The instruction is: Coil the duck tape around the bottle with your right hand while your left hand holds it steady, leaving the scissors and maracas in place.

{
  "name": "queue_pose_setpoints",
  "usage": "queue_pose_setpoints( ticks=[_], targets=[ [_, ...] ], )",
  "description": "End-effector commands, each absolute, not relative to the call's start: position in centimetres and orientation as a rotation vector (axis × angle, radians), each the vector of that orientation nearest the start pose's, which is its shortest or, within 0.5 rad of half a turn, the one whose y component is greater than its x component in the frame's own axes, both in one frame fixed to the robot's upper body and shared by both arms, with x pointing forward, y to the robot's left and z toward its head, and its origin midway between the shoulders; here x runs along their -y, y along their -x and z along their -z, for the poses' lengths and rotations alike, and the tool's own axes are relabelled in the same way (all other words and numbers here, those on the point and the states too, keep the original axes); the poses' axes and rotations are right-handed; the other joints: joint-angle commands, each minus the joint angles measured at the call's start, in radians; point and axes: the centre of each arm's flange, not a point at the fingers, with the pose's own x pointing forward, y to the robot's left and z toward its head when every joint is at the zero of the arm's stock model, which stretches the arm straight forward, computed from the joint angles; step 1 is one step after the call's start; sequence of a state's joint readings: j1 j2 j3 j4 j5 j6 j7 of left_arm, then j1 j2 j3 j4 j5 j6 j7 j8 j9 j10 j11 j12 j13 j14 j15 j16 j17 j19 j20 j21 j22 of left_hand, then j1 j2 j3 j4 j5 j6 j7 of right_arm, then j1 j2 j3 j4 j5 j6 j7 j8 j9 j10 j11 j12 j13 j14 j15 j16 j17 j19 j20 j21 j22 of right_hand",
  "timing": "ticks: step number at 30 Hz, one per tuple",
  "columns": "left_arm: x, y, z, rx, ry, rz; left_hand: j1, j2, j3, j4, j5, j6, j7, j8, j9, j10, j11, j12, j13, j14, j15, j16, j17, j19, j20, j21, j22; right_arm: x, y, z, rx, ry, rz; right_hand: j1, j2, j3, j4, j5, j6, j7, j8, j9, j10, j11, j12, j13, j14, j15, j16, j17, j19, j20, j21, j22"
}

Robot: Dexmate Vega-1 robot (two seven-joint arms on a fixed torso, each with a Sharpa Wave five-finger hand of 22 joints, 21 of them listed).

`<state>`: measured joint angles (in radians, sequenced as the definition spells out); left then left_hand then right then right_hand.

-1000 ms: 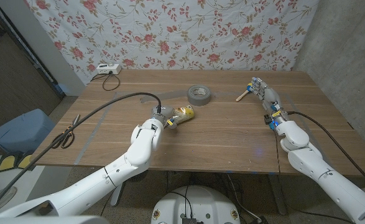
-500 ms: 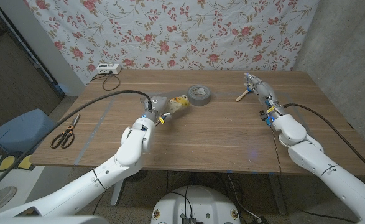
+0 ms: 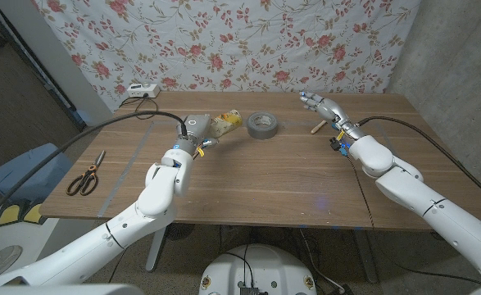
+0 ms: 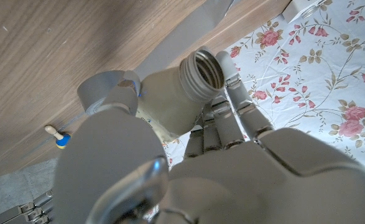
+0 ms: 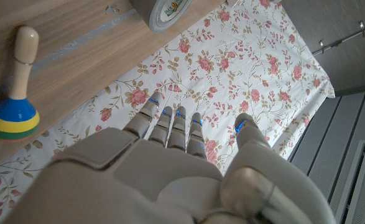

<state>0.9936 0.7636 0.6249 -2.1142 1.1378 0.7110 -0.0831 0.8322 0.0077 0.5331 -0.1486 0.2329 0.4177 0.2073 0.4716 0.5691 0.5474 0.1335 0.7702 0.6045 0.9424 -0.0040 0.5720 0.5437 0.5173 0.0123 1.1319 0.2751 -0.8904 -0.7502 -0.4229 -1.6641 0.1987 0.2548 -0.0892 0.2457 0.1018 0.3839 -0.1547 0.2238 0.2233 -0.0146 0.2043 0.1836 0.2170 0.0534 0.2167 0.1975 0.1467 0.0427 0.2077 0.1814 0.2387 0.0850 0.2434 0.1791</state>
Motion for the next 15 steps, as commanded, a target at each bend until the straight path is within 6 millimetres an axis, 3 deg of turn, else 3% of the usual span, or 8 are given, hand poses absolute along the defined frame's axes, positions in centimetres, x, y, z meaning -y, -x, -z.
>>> queue_pose_setpoints(
  ticks=[1,15],
  targets=[
    [-21.9,-49.8,-2.3,0.575,-1.58,-0.497,0.162,0.174,0.1,0.106,0.007,0.165,-0.168,0.244,0.004,0.255,-0.256,0.012,0.015,0.133,-0.214,-0.005,0.009,-0.007,-0.002,0.011,0.0,21.9,-58.7,-4.1,0.772,0.834,-0.262,0.016,-0.001,0.001,-0.009,-0.005,-0.001,-0.008,-0.002,0.003,0.002,-0.003,0.0,0.005,0.009,0.003,0.006,0.004,0.006,0.007,-0.002,0.002],
    [-23.5,-49.3,-2.9,0.583,-1.499,-0.504,0.166,0.173,0.093,0.109,0.013,0.167,-0.167,0.248,0.001,0.251,-0.261,0.03,0.048,0.139,-0.214,-0.011,0.03,-0.017,-0.002,0.028,-0.009,18.4,-60.1,-5.6,0.765,1.065,-0.268,0.043,-0.006,0.009,-0.017,-0.014,-0.008,-0.013,-0.005,0.004,-0.011,-0.01,-0.008,0.006,-0.008,-0.005,-0.004,0.004,0.001,0.008,-0.009,0.003]
  ],
)
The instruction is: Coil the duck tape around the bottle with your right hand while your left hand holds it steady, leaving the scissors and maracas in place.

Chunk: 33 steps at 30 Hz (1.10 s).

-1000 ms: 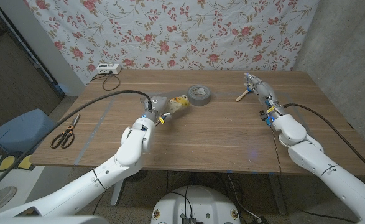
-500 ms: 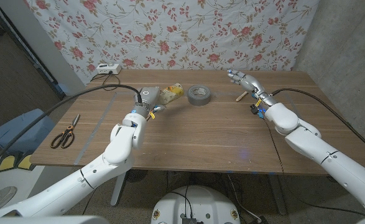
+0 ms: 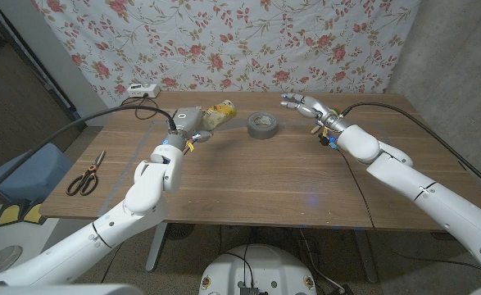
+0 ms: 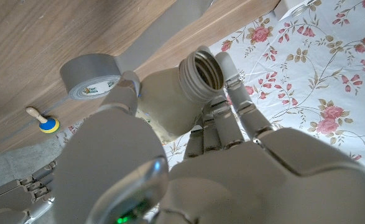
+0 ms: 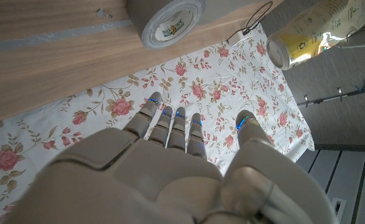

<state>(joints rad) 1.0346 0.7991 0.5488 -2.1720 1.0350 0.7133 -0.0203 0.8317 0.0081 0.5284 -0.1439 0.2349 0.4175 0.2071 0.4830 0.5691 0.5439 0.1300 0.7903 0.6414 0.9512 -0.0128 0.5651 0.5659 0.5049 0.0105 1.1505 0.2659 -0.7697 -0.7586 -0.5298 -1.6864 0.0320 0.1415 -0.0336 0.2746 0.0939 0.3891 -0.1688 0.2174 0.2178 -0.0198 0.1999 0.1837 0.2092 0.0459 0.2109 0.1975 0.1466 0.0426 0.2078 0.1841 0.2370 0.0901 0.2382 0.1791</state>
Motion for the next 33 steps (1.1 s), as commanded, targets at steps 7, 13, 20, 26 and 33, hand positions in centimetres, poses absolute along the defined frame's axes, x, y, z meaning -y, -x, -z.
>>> queue_pose_setpoints(
  ticks=[7,13,20,26,33],
  targets=[
    [-24.2,-48.8,-3.0,0.578,-1.478,-0.514,0.167,0.171,0.095,0.106,0.014,0.166,-0.166,0.243,0.007,0.255,-0.255,0.019,0.028,0.136,-0.205,-0.006,0.018,-0.008,0.0,0.018,-0.006,16.4,-61.0,-6.2,0.767,1.152,-0.288,0.023,-0.001,0.005,-0.004,-0.012,-0.011,-0.01,-0.004,0.004,-0.014,-0.007,-0.007,0.006,-0.019,-0.013,-0.009,0.002,-0.003,0.0,-0.008,0.003],
    [-24.6,-48.5,-2.8,0.562,-1.47,-0.521,0.169,0.169,0.091,0.106,0.019,0.166,-0.166,0.251,0.017,0.254,-0.264,0.031,0.049,0.143,-0.206,-0.007,0.03,-0.011,-0.001,0.026,-0.013,14.3,-61.9,-6.7,0.757,1.269,-0.301,0.034,-0.003,0.007,-0.004,-0.017,-0.025,-0.016,-0.009,0.005,-0.027,-0.013,-0.012,0.007,-0.032,-0.019,-0.013,0.002,-0.006,-0.002,-0.011,0.003],
    [-24.8,-48.3,-2.6,0.547,-1.46,-0.518,0.174,0.165,0.08,0.105,0.03,0.167,-0.166,0.264,0.031,0.243,-0.261,0.059,0.105,0.155,-0.205,-0.003,0.061,-0.019,0.001,0.037,-0.029,12.6,-62.6,-6.9,0.743,1.378,-0.304,0.046,-0.004,0.01,-0.003,-0.02,-0.039,-0.017,-0.012,0.006,-0.043,-0.02,-0.016,0.008,-0.043,-0.025,-0.016,0.003,-0.01,-0.004,-0.014,0.003],
    [-24.8,-48.2,-2.5,0.545,-1.454,-0.522,0.177,0.166,0.076,0.105,0.035,0.165,-0.166,0.265,0.03,0.236,-0.262,0.069,0.132,0.152,-0.205,-0.003,0.076,-0.023,0.003,0.042,-0.037,11.7,-63.1,-6.7,0.711,1.465,-0.3,0.054,-0.004,0.012,-0.003,-0.022,-0.045,-0.017,-0.013,0.006,-0.056,-0.023,-0.019,0.008,-0.056,-0.029,-0.02,0.003,-0.015,-0.007,-0.018,0.004],
    [-24.7,-48.3,-2.7,0.55,-1.449,-0.515,0.179,0.167,0.072,0.107,0.039,0.164,-0.166,0.266,0.03,0.23,-0.261,0.078,0.157,0.146,-0.204,-0.004,0.09,-0.027,0.004,0.048,-0.044,11.3,-63.6,-6.2,0.662,1.559,-0.286,0.058,-0.005,0.012,-0.002,-0.023,-0.044,-0.018,-0.011,0.007,-0.057,-0.024,-0.018,0.009,-0.059,-0.033,-0.019,0.003,-0.016,-0.008,-0.019,0.004]
  ],
)
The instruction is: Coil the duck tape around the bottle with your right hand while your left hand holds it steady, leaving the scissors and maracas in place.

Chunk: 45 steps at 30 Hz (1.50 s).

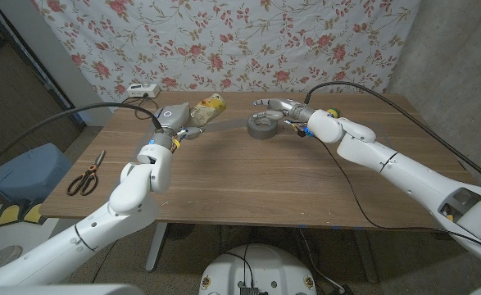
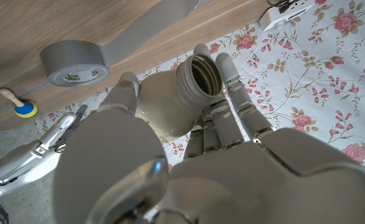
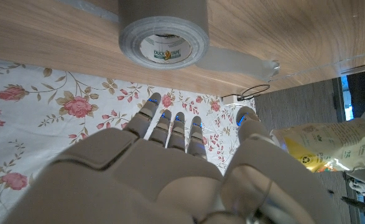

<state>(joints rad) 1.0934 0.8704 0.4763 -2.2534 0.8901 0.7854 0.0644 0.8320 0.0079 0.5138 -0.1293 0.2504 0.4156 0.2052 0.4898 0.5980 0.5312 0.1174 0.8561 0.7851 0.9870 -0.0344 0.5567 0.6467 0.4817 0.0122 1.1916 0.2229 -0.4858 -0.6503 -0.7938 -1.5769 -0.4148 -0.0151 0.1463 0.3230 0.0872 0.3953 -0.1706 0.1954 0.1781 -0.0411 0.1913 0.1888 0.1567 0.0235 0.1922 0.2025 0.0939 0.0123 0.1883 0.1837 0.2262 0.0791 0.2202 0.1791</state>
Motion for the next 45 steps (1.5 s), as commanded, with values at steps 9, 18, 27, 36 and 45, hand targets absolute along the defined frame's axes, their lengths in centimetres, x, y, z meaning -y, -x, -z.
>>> queue_pose_setpoints(
  ticks=[9,18,27,36,45],
  targets=[
    [-24.4,-48.6,-3.0,0.564,-1.44,-0.505,0.18,0.168,0.083,0.096,0.029,0.164,-0.165,0.261,0.0,0.238,-0.248,0.022,0.045,0.106,-0.183,0.003,0.027,-0.011,0.003,0.014,-0.01,11.4,-64.0,-5.6,0.584,1.662,-0.255,0.01,-0.008,0.001,0.002,-0.004,0.002,0.003,0.001,0.002,-0.001,-0.004,0.004,0.004,-0.001,-0.005,0.004,0.004,-0.003,0.006,-0.001,0.004],
    [-24.4,-49.0,-3.2,0.563,-1.427,-0.493,0.181,0.168,0.082,0.099,0.033,0.161,-0.163,0.262,0.0,0.235,-0.25,0.027,0.067,0.104,-0.182,0.001,0.04,-0.014,0.004,0.02,-0.017,11.2,-64.2,-4.8,0.575,1.76,-0.196,0.035,-0.037,-0.011,0.003,0.001,0.005,-0.006,0.009,0.004,-0.005,-0.041,0.008,0.007,0.102,-0.074,0.051,0.021,0.041,-0.001,0.015,0.011],
    [-24.3,-49.4,-3.6,0.57,-1.411,-0.489,0.181,0.167,0.081,0.103,0.036,0.159,-0.165,0.264,0.0,0.236,-0.252,0.023,0.067,0.102,-0.181,-0.007,0.052,-0.018,0.004,0.024,-0.024,10.5,-64.5,-4.4,0.545,1.884,-0.162,0.098,-0.059,-0.014,0.001,0.017,0.0,-0.04,0.014,0.004,-0.005,-0.082,0.012,0.008,0.215,-0.083,0.117,0.063,0.128,0.019,0.054,0.023],
    [-24.3,-49.9,-3.9,0.565,-1.402,-0.478,0.18,0.166,0.081,0.106,0.038,0.157,-0.164,0.266,0.0,0.235,-0.25,0.023,0.073,0.102,-0.181,-0.013,0.061,-0.021,0.006,0.028,-0.028,9.9,-65.6,-3.9,0.453,1.977,-0.196,0.131,-0.072,-0.032,0.008,0.028,0.028,-0.051,0.023,0.004,0.033,-0.09,0.027,0.009,0.363,-0.098,0.216,0.134,0.224,0.041,0.105,0.036],
    [-24.1,-50.3,-4.0,0.57,-1.396,-0.475,0.181,0.166,0.082,0.108,0.04,0.156,-0.164,0.266,-0.002,0.234,-0.248,0.02,0.072,0.103,-0.181,-0.019,0.067,-0.024,0.007,0.03,-0.031,8.9,-67.0,-3.3,0.393,2.031,-0.256,0.183,-0.058,-0.034,0.008,0.036,0.049,-0.041,0.024,0.005,0.062,-0.08,0.031,0.009,0.482,-0.114,0.306,0.199,0.313,0.023,0.15,0.039]
  ],
)
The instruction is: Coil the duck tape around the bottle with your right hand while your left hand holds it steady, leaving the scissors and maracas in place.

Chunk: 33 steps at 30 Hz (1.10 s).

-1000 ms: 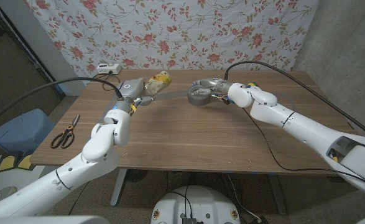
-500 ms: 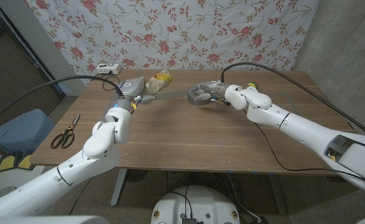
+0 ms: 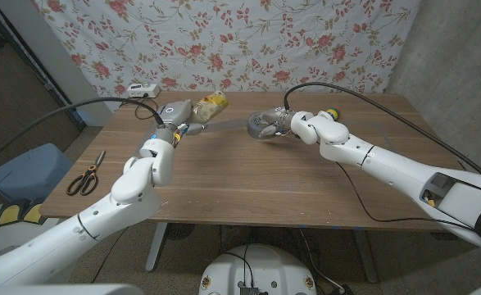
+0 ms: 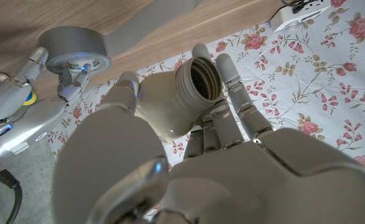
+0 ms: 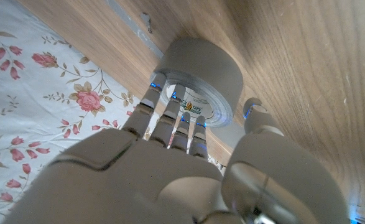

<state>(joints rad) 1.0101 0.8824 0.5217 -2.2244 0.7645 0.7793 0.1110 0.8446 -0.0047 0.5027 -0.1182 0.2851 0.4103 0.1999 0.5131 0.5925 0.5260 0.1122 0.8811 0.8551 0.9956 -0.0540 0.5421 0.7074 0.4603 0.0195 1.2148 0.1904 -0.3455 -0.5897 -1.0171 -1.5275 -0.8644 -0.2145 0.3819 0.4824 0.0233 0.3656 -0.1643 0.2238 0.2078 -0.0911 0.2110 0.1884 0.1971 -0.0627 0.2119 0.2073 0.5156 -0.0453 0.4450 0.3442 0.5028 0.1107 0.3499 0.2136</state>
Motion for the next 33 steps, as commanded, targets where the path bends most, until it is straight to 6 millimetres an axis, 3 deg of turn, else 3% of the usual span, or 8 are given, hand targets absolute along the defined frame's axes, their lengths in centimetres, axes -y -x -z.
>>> queue_pose_setpoints(
  ticks=[1,5,15,20,22,27,29,33],
  targets=[
    [-24.1,-50.3,-4.0,0.57,-1.395,-0.476,0.168,0.179,0.093,0.097,0.006,0.162,-0.158,0.243,0.004,0.238,-0.244,-0.005,0.003,0.095,-0.162,-0.005,0.007,-0.003,0.001,0.008,0.001,8.8,-67.2,-3.2,0.391,2.034,-0.26,0.027,0.007,-0.006,0.002,0.007,0.02,0.01,0.005,0.005,0.028,0.007,0.013,0.004,0.072,-0.056,0.059,0.045,0.044,-0.008,0.025,0.006],
    [-24.1,-50.4,-4.1,0.569,-1.389,-0.476,0.168,0.179,0.094,0.098,0.006,0.161,-0.159,0.244,0.004,0.238,-0.245,-0.005,0.004,0.095,-0.162,-0.008,0.01,-0.003,0.001,0.009,0.0,8.6,-67.6,-2.9,0.364,2.057,-0.275,0.067,0.008,-0.012,-0.004,0.01,0.055,0.019,0.012,0.006,0.081,0.01,0.022,0.006,0.169,-0.074,0.149,0.108,0.096,-0.017,0.061,0.018],
    [-24.0,-50.5,-4.4,0.572,-1.383,-0.48,0.168,0.179,0.094,0.1,0.007,0.161,-0.159,0.244,0.001,0.241,-0.242,-0.006,0.003,0.097,-0.162,-0.015,0.016,-0.005,0.001,0.012,-0.001,8.8,-68.7,-2.2,0.3,2.114,-0.321,0.239,-0.032,-0.027,-0.018,0.034,0.224,0.017,0.045,0.007,0.222,0.016,0.038,0.011,0.241,-0.114,0.358,0.302,0.145,-0.043,0.126,0.041],
    [-23.9,-50.6,-4.5,0.57,-1.384,-0.478,0.168,0.179,0.095,0.101,0.007,0.161,-0.159,0.245,0.002,0.24,-0.244,-0.008,0.002,0.1,-0.162,-0.019,0.02,-0.006,0.001,0.014,-0.002,8.8,-69.0,-1.9,0.3,2.129,-0.31,0.342,-0.045,-0.013,-0.01,0.069,0.42,0.024,0.093,0.01,0.41,0.031,0.093,0.026,0.259,-0.14,0.402,0.358,0.158,-0.065,0.164,0.047],
    [-23.8,-50.7,-4.5,0.569,-1.385,-0.474,0.168,0.179,0.095,0.102,0.007,0.16,-0.158,0.246,0.002,0.24,-0.243,-0.008,0.003,0.1,-0.162,-0.021,0.021,-0.006,0.0,0.015,-0.002,8.8,-69.0,-1.8,0.321,2.127,-0.302,0.403,-0.022,0.01,-0.009,0.082,0.523,0.021,0.12,0.013,0.504,0.03,0.13,0.042,0.281,-0.159,0.409,0.373,0.168,-0.081,0.185,0.048],
    [-23.7,-50.8,-4.6,0.571,-1.386,-0.471,0.168,0.179,0.096,0.103,0.007,0.158,-0.159,0.246,0.003,0.238,-0.243,-0.009,0.003,0.103,-0.162,-0.025,0.026,-0.006,0.0,0.018,-0.002,9.0,-69.3,-1.7,0.321,2.106,-0.299,0.489,0.021,0.019,0.005,0.075,0.715,0.027,0.175,0.024,0.727,0.044,0.249,0.097,0.355,-0.172,0.444,0.427,0.167,-0.105,0.229,0.054],
    [-23.7,-50.8,-4.6,0.571,-1.389,-0.471,0.168,0.179,0.096,0.104,0.007,0.158,-0.159,0.247,0.003,0.238,-0.241,-0.007,0.007,0.104,-0.162,-0.027,0.028,-0.005,0.0,0.019,-0.003,9.2,-69.3,-1.8,0.331,2.081,-0.305,0.491,0.042,0.017,0.015,0.067,0.747,0.026,0.184,0.025,0.746,0.043,0.264,0.107,0.375,-0.168,0.455,0.44,0.174,-0.107,0.241,0.055],
    [-23.7,-50.8,-4.7,0.568,-1.39,-0.472,0.168,0.178,0.096,0.105,0.007,0.159,-0.158,0.249,0.003,0.238,-0.242,-0.006,0.01,0.105,-0.162,-0.031,0.031,-0.007,0.0,0.02,-0.003,9.8,-69.4,-2.6,0.304,2.017,-0.325,0.432,0.104,-0.015,0.074,0.024,0.806,0.042,0.194,0.026,0.796,0.057,0.305,0.143,0.388,-0.159,0.475,0.495,0.146,-0.123,0.266,0.064]
  ],
)
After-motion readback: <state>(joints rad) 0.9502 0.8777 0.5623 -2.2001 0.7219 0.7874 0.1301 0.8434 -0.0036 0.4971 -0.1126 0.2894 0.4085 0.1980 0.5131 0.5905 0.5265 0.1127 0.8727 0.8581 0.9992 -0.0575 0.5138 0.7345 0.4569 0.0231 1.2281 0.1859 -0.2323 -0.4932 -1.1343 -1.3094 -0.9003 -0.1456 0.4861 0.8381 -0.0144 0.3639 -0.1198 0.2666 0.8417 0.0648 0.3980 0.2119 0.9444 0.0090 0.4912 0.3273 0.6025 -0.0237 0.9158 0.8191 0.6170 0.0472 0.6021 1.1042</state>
